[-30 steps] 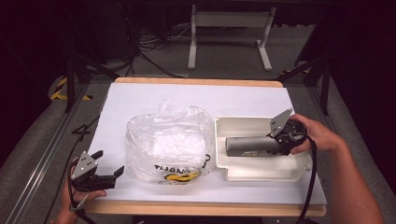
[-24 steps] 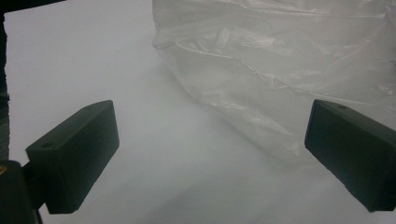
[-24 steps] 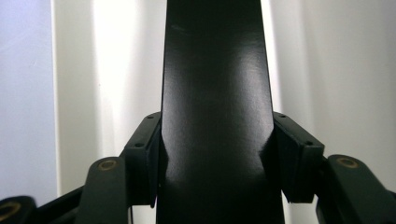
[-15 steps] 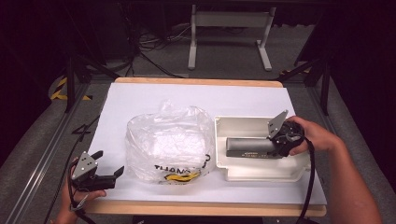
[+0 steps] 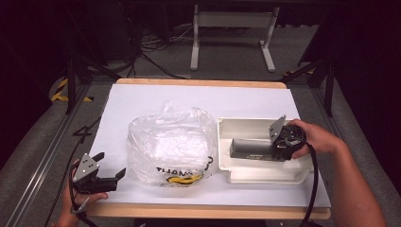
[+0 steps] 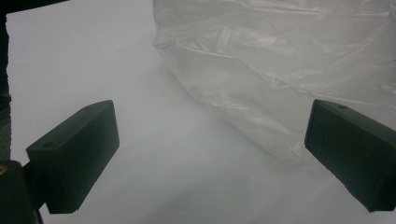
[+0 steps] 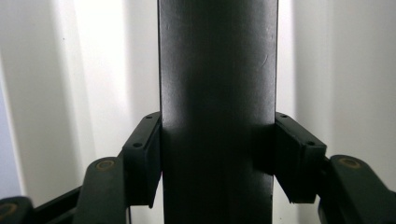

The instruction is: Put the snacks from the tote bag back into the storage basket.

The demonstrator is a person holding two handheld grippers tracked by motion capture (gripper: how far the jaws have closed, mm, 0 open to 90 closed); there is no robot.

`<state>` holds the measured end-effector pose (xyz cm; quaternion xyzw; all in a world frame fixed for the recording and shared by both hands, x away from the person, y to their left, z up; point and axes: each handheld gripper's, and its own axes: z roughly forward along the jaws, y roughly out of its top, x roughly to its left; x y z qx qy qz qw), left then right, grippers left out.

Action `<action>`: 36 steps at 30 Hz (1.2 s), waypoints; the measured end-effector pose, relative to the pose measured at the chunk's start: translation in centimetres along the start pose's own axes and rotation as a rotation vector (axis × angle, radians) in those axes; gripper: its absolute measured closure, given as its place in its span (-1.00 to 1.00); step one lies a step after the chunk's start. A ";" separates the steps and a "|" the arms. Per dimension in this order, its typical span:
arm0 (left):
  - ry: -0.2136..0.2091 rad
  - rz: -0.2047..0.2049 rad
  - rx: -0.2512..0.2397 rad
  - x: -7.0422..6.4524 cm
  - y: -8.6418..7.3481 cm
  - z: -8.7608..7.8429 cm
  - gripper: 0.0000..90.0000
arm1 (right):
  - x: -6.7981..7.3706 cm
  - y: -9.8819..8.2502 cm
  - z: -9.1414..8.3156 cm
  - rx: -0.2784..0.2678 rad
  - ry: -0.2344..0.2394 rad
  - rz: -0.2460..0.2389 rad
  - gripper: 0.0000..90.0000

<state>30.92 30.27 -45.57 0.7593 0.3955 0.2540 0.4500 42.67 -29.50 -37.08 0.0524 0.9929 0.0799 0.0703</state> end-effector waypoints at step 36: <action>-0.020 -0.005 -0.005 0.4 0.7 1.0 -0.91 | 1.0 -2.9 -0.7 -0.007 -0.117 0.132 -0.28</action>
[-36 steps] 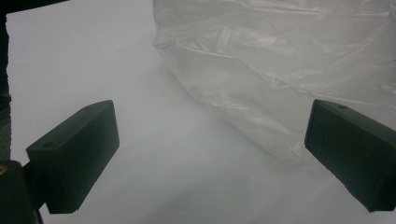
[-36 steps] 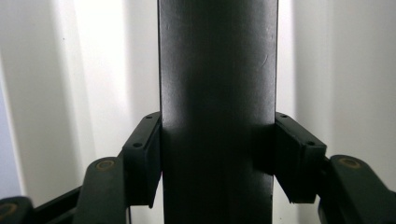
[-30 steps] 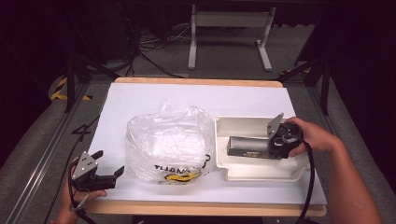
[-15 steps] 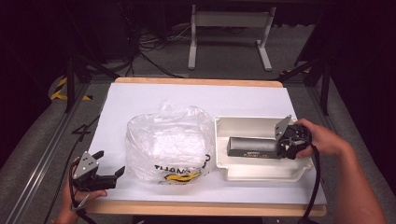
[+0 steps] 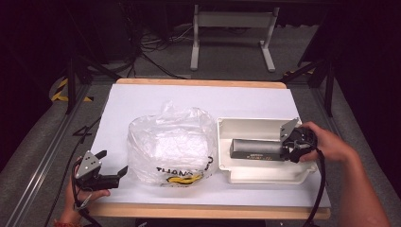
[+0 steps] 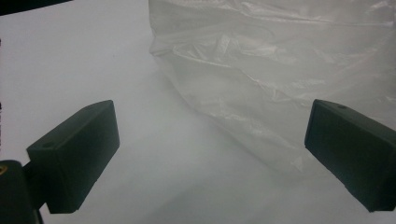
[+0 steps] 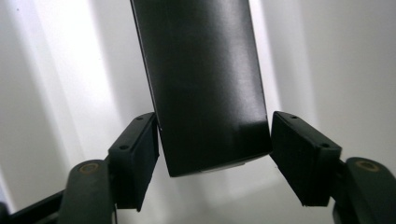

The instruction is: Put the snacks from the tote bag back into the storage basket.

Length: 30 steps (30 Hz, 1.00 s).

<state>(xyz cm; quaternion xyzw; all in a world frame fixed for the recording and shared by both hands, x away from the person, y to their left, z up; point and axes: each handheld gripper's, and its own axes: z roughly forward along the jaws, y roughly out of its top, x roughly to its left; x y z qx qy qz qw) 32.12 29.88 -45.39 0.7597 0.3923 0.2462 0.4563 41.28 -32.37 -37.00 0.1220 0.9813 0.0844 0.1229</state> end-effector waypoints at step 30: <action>-0.036 0.014 -0.039 0.5 1.1 1.0 -0.91 | 1.9 -1.8 -2.7 -0.435 -0.245 0.330 -0.56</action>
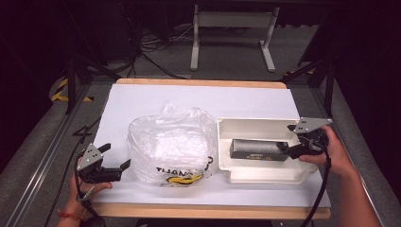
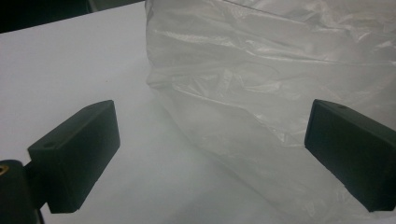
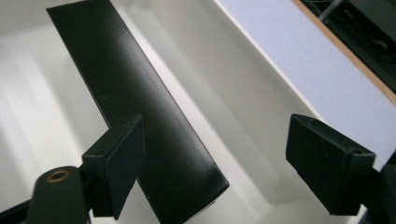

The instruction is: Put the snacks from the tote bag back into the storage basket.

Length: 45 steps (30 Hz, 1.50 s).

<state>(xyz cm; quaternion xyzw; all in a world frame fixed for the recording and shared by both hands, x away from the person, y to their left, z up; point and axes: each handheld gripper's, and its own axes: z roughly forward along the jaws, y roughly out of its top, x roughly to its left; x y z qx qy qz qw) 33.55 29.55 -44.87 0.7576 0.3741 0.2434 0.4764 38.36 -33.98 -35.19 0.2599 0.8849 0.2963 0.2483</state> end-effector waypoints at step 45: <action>0.000 0.026 0.033 -0.8 -0.2 0.1 -0.90 | 2.9 -3.4 -4.1 -0.032 -0.200 0.159 -0.81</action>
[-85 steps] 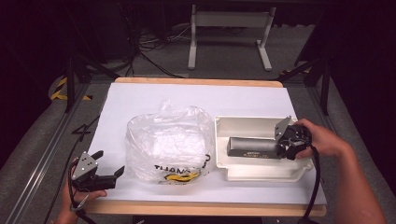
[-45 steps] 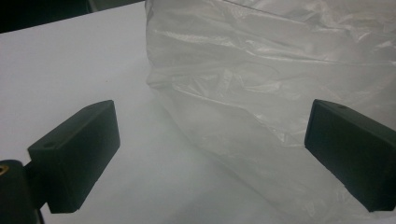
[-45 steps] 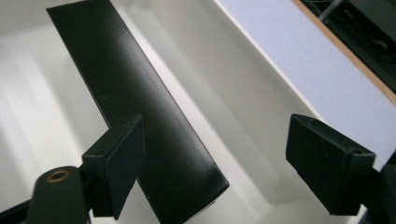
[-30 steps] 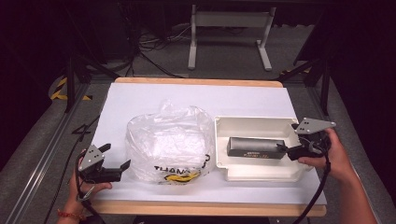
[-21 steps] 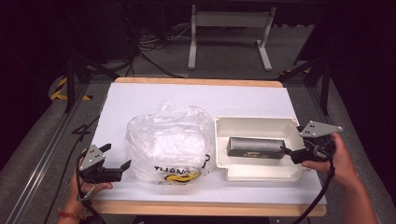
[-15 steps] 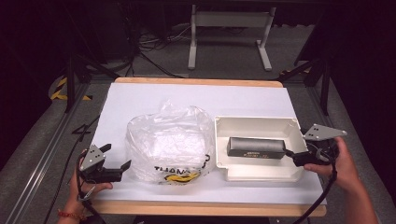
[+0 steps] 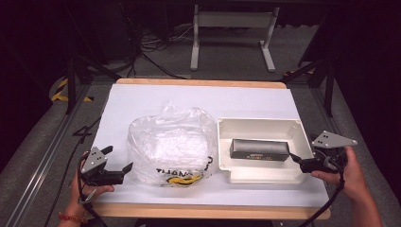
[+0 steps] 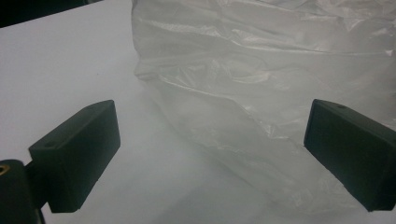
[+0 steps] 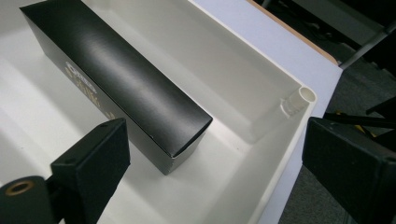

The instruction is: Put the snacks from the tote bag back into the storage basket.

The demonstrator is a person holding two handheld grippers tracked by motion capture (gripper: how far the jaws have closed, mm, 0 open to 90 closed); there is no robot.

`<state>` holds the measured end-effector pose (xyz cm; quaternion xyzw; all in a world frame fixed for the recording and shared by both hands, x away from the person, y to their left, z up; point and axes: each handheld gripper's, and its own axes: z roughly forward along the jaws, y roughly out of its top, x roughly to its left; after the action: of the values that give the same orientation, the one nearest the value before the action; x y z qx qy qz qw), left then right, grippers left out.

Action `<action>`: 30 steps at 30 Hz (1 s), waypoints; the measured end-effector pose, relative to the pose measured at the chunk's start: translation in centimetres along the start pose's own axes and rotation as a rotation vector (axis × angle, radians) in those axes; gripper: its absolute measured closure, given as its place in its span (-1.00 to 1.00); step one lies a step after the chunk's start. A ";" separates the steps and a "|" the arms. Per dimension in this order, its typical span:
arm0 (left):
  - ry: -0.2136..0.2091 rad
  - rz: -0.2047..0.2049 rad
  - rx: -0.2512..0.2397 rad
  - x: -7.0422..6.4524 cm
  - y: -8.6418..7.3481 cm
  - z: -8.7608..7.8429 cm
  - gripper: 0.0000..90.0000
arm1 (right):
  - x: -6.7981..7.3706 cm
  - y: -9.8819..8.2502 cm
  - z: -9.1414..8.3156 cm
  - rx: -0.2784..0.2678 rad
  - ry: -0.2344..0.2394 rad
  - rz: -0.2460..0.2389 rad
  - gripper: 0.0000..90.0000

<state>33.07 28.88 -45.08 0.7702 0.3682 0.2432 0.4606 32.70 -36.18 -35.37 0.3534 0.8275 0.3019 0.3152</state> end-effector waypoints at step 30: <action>-0.002 0.000 0.000 0.1 0.0 0.0 -0.90 | 1.5 -5.1 -0.6 -0.075 -0.052 0.095 -0.91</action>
<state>33.07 28.95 -45.07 0.7705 0.3678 0.2424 0.4607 29.37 -38.06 -39.13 0.3880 0.7894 0.3378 0.3348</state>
